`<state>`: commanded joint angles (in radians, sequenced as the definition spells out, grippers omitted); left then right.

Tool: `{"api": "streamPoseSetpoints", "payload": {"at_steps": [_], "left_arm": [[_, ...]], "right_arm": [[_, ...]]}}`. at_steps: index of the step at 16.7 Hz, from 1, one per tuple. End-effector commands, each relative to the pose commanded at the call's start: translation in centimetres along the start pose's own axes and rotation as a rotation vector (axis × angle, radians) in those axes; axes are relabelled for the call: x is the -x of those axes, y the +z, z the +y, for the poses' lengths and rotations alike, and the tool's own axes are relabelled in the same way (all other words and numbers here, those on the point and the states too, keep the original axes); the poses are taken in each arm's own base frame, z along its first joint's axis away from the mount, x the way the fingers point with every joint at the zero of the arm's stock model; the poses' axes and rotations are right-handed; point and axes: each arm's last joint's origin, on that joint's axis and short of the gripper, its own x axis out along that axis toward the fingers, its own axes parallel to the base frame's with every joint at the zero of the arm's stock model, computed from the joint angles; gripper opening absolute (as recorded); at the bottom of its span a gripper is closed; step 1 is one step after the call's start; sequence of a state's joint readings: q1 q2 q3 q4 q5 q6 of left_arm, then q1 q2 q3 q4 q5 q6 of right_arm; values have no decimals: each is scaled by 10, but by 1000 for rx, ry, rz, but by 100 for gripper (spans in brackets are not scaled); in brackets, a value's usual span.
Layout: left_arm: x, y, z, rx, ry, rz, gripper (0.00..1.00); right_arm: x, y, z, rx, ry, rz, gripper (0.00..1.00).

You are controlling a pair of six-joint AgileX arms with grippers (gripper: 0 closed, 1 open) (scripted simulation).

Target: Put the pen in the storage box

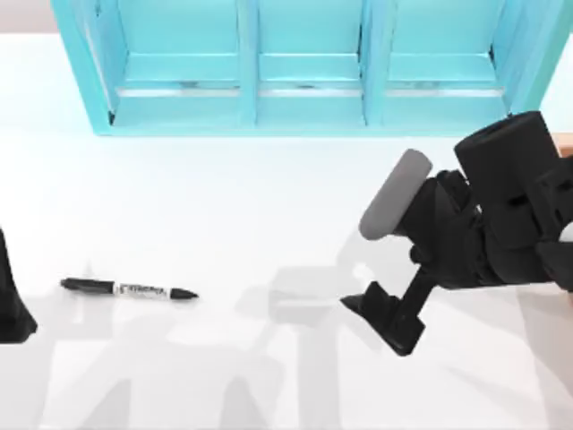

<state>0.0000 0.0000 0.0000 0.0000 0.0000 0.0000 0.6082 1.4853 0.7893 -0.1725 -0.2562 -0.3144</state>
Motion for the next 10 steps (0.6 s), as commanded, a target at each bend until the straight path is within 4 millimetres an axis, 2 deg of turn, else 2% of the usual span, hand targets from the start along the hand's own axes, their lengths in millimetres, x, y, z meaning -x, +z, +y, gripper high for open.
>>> {"api": "streamPoseSetpoints", "payload": {"at_steps": [6,10], "left_arm": [[0,0,0,0,0,0,100],[0,0,0,0,0,0,100]], "right_arm": [[-108,57,28,226,197,32,100],[-152,87,45,333,236,-42,100]]}}
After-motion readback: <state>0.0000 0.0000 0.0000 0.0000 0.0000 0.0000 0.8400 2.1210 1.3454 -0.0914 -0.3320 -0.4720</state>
